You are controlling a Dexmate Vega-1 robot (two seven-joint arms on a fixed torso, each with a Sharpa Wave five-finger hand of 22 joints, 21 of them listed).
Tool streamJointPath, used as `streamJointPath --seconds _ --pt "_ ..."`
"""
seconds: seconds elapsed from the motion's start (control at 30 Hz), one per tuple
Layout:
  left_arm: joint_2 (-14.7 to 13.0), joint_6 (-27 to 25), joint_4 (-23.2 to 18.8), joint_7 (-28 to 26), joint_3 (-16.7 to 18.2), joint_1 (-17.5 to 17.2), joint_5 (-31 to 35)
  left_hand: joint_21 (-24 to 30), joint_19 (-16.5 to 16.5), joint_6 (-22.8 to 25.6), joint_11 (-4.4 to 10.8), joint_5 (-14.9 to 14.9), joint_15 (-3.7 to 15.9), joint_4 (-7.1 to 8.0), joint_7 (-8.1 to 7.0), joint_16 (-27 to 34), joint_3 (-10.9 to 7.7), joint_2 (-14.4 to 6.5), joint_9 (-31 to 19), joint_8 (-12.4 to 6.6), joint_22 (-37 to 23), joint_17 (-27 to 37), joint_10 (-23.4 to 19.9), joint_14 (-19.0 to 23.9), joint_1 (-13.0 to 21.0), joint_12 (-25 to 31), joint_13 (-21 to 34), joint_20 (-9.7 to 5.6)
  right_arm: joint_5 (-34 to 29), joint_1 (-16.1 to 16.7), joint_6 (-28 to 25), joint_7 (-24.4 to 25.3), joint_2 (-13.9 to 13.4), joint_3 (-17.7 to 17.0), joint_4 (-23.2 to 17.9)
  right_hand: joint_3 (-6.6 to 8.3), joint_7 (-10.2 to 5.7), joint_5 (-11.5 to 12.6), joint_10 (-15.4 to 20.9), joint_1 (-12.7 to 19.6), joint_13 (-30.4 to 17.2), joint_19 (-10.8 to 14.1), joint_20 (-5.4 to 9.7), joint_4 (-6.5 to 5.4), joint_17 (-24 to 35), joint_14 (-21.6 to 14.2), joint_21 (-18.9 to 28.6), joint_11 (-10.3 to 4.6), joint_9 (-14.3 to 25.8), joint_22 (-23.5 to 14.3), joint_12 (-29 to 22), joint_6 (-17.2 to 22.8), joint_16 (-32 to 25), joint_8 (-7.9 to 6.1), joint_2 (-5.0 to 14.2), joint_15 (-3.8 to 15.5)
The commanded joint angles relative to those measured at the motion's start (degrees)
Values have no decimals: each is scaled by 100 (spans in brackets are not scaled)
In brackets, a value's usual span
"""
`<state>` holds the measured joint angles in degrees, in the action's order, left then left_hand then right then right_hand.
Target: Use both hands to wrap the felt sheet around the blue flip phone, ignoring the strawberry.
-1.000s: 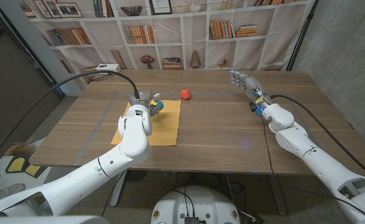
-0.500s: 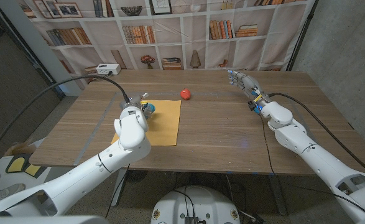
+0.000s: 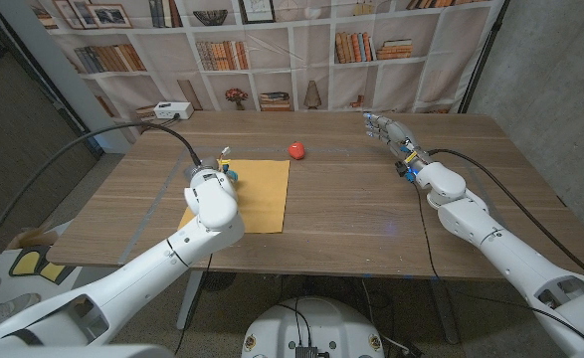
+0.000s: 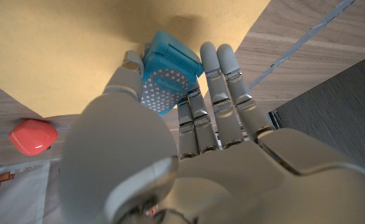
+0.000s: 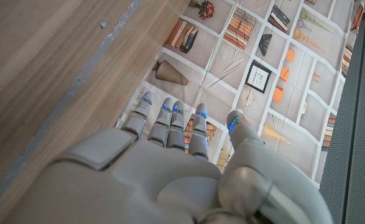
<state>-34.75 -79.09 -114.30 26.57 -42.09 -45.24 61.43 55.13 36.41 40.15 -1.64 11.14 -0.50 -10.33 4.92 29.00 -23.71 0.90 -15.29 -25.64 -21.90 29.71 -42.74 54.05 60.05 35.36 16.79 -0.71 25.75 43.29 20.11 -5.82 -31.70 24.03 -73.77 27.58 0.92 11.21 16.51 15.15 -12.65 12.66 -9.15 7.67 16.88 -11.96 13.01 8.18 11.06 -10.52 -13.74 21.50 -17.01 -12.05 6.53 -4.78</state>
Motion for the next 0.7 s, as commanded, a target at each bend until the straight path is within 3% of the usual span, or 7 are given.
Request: streamJointPath --seconds 0.03,0.2,0.23,0.3,0.47,0.53,0.7 --pt "-145 -90 196 -1071 -523 336 -733 62 -48 967 821 19 1316 129 -293 -42 -381 -1004 -341 -7 -2 10 -784 822 960 76 1678 -22 2 142 -33 103 -61 -30 -163 -13 -20 1 31 -2 -31 47 -4 -2 11 -44 2 -18 27 -25 -2 35 -1 33 37 1" --pt "-378 -90 63 -1457 -762 539 -1427 142 -148 907 820 10 1284 174 -308 -192 -395 -979 -320 55 32 -16 -695 699 866 -45 1571 -31 4 255 -6 155 -126 -81 -270 -19 -20 1 31 -4 -33 44 -2 -2 11 -38 0 -8 27 -26 0 39 3 33 35 8" --pt "-422 -90 37 -1431 -811 582 -1500 190 -222 792 787 -14 1251 257 -265 -333 -360 -941 -299 135 66 -82 -584 594 693 -148 1492 -12 22 285 -32 185 -133 -99 -311 -20 -20 0 30 -5 -33 42 -4 -2 11 -37 -1 -8 27 -26 1 37 3 34 35 6" --pt "-512 -90 -5 -1299 -919 679 -1587 280 -460 410 663 -42 1219 369 -329 -792 -316 -878 -222 401 184 -464 -215 275 324 -489 1272 53 17 317 -28 200 -156 -114 -345 -23 -17 0 30 -7 -34 43 -5 -3 11 -39 -2 -17 27 -26 2 36 4 35 33 8" --pt "-557 -90 70 -382 -1158 867 -987 289 -711 21 565 -61 1038 461 -429 -1157 -245 -737 -101 685 405 -811 51 -72 -114 -867 1040 156 16 359 -11 232 -175 -144 -385 -33 -20 -3 34 -14 -34 47 -6 -6 11 -51 -2 -16 28 -26 5 36 1 36 31 14" --pt "-614 -90 137 107 -1343 1024 -708 224 -967 -304 506 -71 899 488 -485 -1331 -200 -685 -42 871 519 -908 213 -409 -289 -1048 952 279 5 350 27 218 -170 -144 -359 -35 -18 -3 27 -16 -34 48 -4 -7 12 -54 -2 -13 28 -26 9 37 0 37 31 13" --pt "-628 -90 324 1023 -1576 1286 -310 88 -1387 -544 419 -73 686 520 -479 -1597 -192 -710 50 1063 742 -1057 573 -1001 -525 -1367 826 417 3 284 69 173 -130 -128 -278 -42 -17 -4 27 -19 -35 48 -6 -7 13 -55 -4 -34 28 -26 13 40 1 37 32 8"
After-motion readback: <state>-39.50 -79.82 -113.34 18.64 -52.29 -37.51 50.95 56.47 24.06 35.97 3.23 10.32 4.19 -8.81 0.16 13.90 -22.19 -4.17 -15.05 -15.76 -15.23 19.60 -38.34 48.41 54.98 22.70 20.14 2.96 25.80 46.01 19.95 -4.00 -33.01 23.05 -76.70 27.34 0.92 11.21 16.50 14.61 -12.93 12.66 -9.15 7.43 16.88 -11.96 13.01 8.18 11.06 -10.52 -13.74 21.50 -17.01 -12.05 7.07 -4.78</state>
